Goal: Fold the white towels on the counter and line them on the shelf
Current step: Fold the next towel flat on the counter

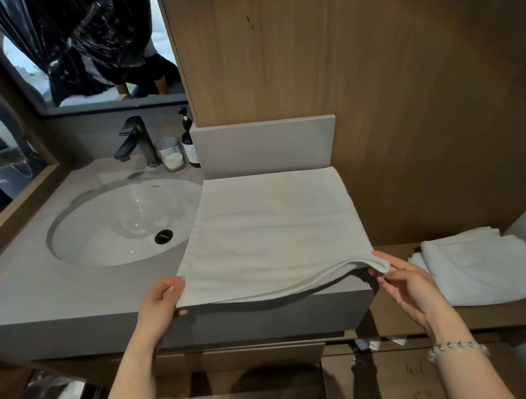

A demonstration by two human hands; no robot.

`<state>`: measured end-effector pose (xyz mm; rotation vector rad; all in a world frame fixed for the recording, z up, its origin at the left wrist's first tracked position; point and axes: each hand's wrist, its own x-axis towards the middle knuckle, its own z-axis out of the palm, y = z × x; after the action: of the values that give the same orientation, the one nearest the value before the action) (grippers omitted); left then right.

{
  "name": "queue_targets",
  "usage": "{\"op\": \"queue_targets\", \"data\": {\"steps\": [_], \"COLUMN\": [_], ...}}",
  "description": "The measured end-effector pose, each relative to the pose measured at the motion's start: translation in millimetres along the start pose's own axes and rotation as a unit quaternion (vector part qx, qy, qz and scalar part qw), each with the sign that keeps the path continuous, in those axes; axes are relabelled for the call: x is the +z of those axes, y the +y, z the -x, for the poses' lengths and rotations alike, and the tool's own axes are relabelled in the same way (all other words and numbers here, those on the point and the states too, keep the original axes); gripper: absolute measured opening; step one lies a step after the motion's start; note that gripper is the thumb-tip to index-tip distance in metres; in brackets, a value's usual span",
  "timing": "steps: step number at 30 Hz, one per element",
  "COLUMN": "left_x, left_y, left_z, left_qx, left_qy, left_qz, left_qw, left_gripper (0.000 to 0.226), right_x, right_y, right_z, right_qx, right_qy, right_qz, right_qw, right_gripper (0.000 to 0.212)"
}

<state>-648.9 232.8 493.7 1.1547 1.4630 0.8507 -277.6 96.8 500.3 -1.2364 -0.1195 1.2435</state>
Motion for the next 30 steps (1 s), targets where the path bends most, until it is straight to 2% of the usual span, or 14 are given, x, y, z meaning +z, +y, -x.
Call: {"op": "queue_targets", "data": {"steps": [2,3,4,5,6,7,10,13,17,22,25,30], "left_x": [-6,-11,-15,-18,-19,-18,-9,-3,-1,14,15,30], "left_y": [1,0,-2,-4,-6,-7,-5,-1,6,18,18,28], "left_z": [0,0,-2,-3,-5,-6,-9,-14,-17,-21,-34,-51], "left_qx": [-0.043,-0.054,-0.057,-0.058,-0.051,-0.045,-0.023,-0.005,0.048,0.114,0.116,0.130], "left_qy": [-0.065,-0.106,-0.139,-0.164,-0.175,-0.173,-0.090,-0.055,0.000,0.070,0.097,0.086], "left_qz": [0.104,0.173,0.222,0.228,0.212,0.186,0.105,0.065,-0.057,-0.148,-0.182,-0.170], "left_qw": [0.992,0.978,0.963,0.958,0.960,0.966,0.990,0.996,0.997,0.980,0.972,0.973], "left_gripper": [0.017,0.025,0.045,0.067,0.079,0.073,0.030,0.011,0.020,0.027,0.023,0.020], "right_x": [-1,-1,0,1,3,6,9,13,18,22,25,37], "right_y": [0,-1,-2,-2,-3,-3,-1,-1,-4,-6,-6,-3], "right_z": [0,0,-1,-2,-4,-6,-17,-21,-25,-44,-52,-66], "right_qx": [-0.011,-0.015,-0.022,-0.035,-0.050,-0.060,-0.100,-0.144,-0.204,-0.260,-0.263,-0.254], "right_qy": [-0.022,-0.037,-0.043,-0.038,-0.026,-0.011,0.048,0.087,0.134,0.182,0.183,0.201], "right_qz": [-0.004,-0.003,0.015,0.035,0.054,0.067,0.149,0.198,0.237,0.285,0.289,0.284], "right_qw": [1.000,0.999,0.999,0.998,0.997,0.996,0.983,0.966,0.940,0.904,0.902,0.903], "right_gripper": [0.030,0.038,0.046,0.052,0.056,0.053,0.020,0.012,0.015,0.025,0.021,0.028]}}
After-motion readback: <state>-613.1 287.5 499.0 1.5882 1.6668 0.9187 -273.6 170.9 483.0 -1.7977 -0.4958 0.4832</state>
